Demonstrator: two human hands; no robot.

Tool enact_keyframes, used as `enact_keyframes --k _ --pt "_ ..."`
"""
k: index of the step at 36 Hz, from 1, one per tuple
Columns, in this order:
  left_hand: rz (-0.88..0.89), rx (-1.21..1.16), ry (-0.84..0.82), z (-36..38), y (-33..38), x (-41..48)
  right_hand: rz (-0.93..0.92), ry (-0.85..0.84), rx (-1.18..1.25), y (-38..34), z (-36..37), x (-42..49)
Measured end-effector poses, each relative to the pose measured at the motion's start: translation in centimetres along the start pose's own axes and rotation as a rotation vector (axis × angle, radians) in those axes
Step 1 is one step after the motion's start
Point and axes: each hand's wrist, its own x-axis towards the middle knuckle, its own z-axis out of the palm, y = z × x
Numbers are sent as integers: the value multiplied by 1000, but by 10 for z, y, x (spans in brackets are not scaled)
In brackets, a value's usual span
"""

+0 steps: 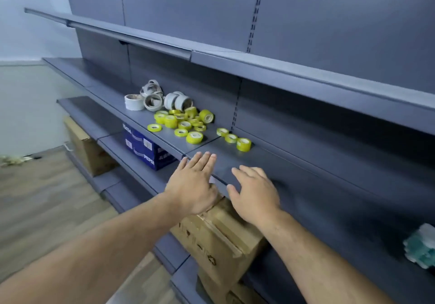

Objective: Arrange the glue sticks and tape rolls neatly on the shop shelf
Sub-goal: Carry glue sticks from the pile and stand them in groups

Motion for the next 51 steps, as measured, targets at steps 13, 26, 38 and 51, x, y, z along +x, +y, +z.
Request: enact_keyframes --k 13,26,38,51 --pt "-221 29 12 -18 -186 31 -179 -101 54 -138 73 148" --pt "-385 74 34 -41 -333 122 -343 -131 71 -218 128 331" --pt "-397 60 57 -45 -492 188 -377 -144 50 -320 196 463" --pt "-195 87 12 -76 -656 287 -240 -129 -7 -427 239 606"
